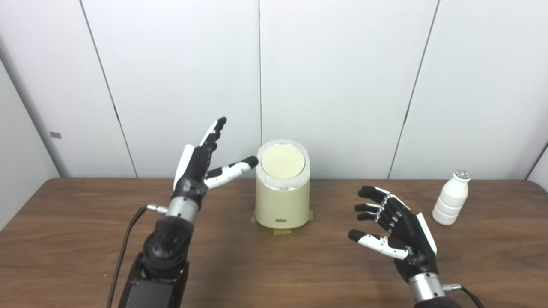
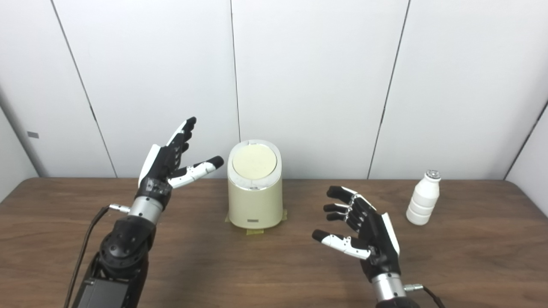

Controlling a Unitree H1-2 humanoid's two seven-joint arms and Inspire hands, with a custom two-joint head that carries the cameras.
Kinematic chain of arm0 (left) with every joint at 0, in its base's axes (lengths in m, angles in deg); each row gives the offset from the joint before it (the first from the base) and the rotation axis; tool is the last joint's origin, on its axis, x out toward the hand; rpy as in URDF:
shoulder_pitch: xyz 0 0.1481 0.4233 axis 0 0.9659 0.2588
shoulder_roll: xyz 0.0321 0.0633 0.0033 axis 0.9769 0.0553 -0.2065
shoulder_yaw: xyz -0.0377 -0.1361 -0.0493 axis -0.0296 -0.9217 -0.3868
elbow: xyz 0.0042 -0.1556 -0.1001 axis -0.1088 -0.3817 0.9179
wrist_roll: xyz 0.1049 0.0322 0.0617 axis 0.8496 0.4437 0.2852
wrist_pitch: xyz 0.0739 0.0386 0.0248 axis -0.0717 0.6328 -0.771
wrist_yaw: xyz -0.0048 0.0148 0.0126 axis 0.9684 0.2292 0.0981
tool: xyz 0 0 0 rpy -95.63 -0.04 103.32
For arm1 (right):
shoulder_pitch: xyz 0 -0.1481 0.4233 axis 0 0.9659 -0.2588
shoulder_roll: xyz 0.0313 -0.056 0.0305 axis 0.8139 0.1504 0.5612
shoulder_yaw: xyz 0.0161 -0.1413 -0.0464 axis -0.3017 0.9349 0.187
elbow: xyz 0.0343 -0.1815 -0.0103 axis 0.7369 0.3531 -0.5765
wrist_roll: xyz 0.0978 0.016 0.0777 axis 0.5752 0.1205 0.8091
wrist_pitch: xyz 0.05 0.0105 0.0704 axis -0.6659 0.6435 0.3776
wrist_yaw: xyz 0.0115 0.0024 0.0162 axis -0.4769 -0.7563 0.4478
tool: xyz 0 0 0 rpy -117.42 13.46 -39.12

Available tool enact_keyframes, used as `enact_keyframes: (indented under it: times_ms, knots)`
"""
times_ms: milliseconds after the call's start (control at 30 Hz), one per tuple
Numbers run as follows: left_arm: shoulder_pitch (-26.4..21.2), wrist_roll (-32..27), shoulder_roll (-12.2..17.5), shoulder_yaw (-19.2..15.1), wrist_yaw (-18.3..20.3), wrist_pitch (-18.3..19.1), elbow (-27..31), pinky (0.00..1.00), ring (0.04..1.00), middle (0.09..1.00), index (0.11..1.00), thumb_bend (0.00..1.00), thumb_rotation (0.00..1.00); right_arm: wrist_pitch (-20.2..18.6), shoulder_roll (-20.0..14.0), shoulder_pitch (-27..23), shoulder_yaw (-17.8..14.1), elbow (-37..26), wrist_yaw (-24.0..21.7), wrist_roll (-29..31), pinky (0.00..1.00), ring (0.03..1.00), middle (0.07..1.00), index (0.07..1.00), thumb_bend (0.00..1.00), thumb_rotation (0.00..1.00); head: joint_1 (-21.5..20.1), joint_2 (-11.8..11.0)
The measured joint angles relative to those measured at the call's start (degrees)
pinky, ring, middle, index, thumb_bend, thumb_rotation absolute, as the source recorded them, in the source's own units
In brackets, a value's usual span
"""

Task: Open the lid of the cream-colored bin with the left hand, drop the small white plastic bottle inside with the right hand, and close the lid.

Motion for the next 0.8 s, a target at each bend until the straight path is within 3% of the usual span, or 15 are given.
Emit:
enact_keyframes:
  times_ms: [167, 333, 500, 800]
  knots:
    - [-4.85, 1.69, -0.33, 1.29, -1.03, -1.6, -8.57, 1.0, 1.0, 0.999, 1.0, 0.89, 0.33, 1.74, 0.53, -0.41, -0.45, 1.35, 0.2, 0.22, 0.51, 0.612, 0.747, 0.709, 0.79, 0.14, -0.44, -0.09]
    - [-6.46, 3.77, -0.52, 2.26, -2.57, -2.88, -12.91, 1.0, 1.0, 1.0, 1.0, 0.9, 0.36, 3.35, 0.97, -0.68, -1.04, 3.14, 0.32, 0.99, 0.52, 0.623, 0.751, 0.73, 0.82, 0.18, -0.62, -0.09]
    - [-7.55, 4.38, -0.49, 2.66, -3.1, -3.43, -15.55, 0.99, 1.0, 1.0, 1.0, 0.89, 0.36, 4.79, 1.0, -1.21, -1.47, 5.23, 0.37, 1.74, 0.52, 0.624, 0.769, 0.747, 0.83, 0.2, -1.06, -0.26]
    - [-9.59, 8.53, -0.4, 5.42, -3.53, -4.34, -18.24, 0.86, 1.0, 1.0, 1.0, 0.9, 0.29, 5.95, 1.01, -1.32, -1.5, 5.24, 0.68, 1.8, 0.51, 0.622, 0.78, 0.761, 0.81, 0.2, -1.23, 0.09]
